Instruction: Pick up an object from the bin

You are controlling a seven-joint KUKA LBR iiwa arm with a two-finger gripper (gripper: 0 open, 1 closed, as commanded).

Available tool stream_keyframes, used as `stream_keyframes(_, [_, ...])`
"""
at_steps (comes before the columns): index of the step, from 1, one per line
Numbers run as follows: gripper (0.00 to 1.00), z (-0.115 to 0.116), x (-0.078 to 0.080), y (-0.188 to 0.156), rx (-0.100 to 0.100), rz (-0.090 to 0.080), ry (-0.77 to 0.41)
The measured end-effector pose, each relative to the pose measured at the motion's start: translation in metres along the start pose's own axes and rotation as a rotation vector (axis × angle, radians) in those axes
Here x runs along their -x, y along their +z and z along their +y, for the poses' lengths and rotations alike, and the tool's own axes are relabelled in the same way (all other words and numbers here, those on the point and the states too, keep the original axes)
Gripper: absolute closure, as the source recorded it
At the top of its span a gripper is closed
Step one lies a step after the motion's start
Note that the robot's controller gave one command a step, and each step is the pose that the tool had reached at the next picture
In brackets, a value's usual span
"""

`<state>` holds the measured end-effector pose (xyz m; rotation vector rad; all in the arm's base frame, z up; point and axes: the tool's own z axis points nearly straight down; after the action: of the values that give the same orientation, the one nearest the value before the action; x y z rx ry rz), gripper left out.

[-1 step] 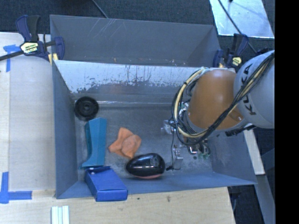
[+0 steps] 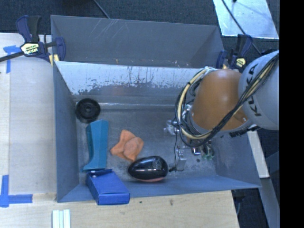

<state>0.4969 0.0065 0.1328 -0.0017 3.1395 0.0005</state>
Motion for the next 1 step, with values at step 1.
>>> stream_keyframes(1, [0.0, 0.0241, 0.0087, 0.0327, -0.002, -0.001, -0.05])
